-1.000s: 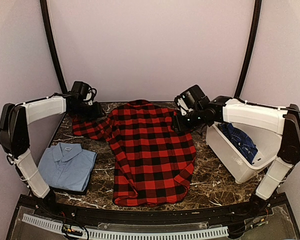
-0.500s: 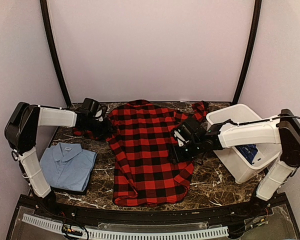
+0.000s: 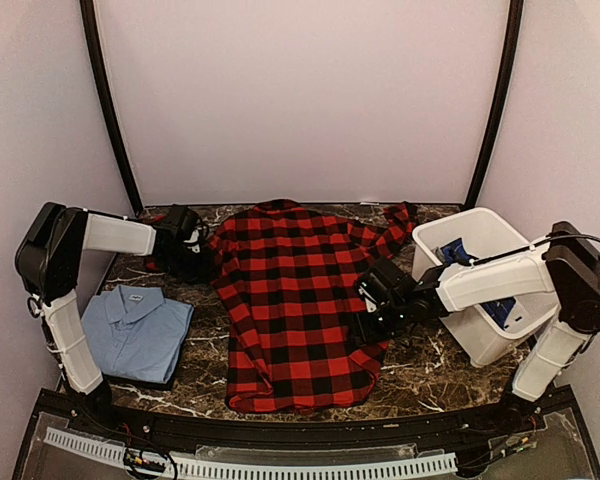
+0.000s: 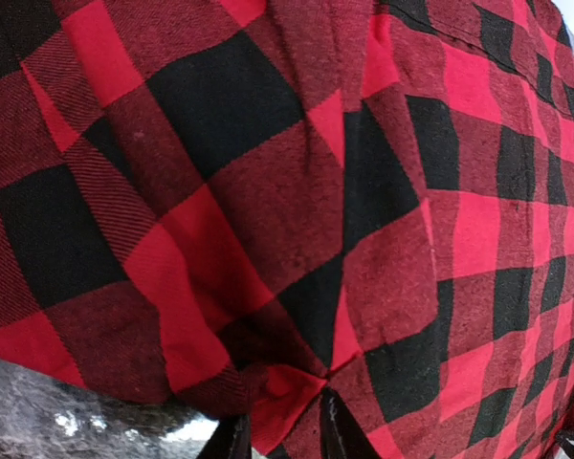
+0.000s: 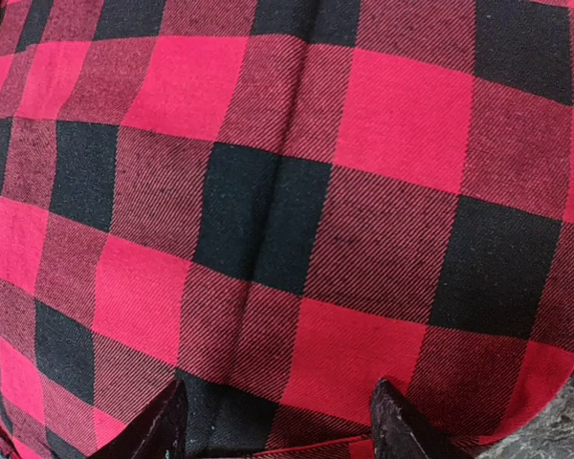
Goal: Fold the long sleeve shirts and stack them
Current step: Flatten out the square-folded shirt at the center of the board.
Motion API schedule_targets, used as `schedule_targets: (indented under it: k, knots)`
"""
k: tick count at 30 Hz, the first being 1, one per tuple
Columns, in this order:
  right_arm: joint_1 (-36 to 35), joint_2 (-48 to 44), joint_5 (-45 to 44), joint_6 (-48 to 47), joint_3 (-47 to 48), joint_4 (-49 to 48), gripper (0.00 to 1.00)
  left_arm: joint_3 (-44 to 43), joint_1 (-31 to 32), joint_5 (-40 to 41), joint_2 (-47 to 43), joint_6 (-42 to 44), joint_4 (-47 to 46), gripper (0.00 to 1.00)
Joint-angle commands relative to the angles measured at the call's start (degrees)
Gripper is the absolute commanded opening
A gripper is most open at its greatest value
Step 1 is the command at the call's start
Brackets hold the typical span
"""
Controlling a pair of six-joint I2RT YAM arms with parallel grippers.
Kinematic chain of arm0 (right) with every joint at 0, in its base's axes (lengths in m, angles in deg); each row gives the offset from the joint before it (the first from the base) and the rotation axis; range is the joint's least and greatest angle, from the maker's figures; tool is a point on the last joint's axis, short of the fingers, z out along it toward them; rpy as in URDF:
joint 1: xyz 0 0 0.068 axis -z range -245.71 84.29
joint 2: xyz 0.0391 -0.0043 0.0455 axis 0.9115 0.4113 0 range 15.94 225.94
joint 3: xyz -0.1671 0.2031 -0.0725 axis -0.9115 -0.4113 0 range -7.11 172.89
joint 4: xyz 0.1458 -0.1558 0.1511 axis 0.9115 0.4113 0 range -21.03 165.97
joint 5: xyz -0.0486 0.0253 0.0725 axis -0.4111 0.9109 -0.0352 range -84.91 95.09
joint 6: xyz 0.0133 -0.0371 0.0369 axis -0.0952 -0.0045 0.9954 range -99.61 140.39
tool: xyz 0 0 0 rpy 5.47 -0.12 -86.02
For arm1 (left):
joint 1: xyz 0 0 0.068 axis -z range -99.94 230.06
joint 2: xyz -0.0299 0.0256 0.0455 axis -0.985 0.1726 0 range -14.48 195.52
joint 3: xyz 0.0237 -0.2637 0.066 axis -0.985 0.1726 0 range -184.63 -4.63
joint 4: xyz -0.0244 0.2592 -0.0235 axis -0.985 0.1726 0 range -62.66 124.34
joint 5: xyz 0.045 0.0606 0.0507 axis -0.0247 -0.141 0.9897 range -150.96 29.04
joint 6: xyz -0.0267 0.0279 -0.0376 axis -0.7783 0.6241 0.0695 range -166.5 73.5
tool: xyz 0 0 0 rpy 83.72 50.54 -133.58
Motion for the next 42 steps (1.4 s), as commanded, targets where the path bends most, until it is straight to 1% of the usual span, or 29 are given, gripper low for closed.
schedule_targets:
  k: [1, 6, 17, 21, 26, 30, 34, 39, 42]
  knots:
    - [-0.2, -1.3, -2.2, 3.1, -4.3, 1.1, 0.62, -1.0, -2.8, 3.2, 0.5, 2.8, 3.7, 0.24]
    - [-0.2, -3.3, -2.9, 4.6, -6.9, 1.4, 0.62, -2.5, -5.2, 2.9, 2.5, 4.2, 5.9, 0.21]
    - [1.0, -7.2, -4.7, 4.7, -9.2, 3.8, 0.63, -8.6, -8.9, 4.7, 6.9, 7.0, 10.2, 0.21]
    - [1.1, -9.1, -5.2, 4.2, -8.5, 5.3, 0.63, -10.3, -9.0, 4.4, 6.9, 7.6, 11.6, 0.20]
    - [0.9, -10.9, -7.8, 3.8, -5.7, 10.3, 0.63, -11.2, -9.0, 4.1, 6.0, 8.2, 12.3, 0.20]
    - [-2.2, -12.3, -9.8, 4.2, -2.9, 14.5, 0.62, -11.8, -8.9, 3.5, 4.9, 8.7, 12.8, 0.20]
    - [-6.6, -11.2, -11.7, 5.8, 0.0, 17.3, 0.60, -12.4, -8.6, 3.2, 3.4, 9.0, 13.1, 0.20]
    - [-11.1, -6.9, -9.4, 6.9, 4.1, 15.2, 0.54, -13.1, -7.5, 3.5, 1.2, 9.0, 13.8, 0.20]
    - [-13.1, -3.5, -8.4, 8.1, 5.7, 14.4, 0.52, -13.1, -4.4, 4.8, -1.7, 8.9, 14.8, 0.20]
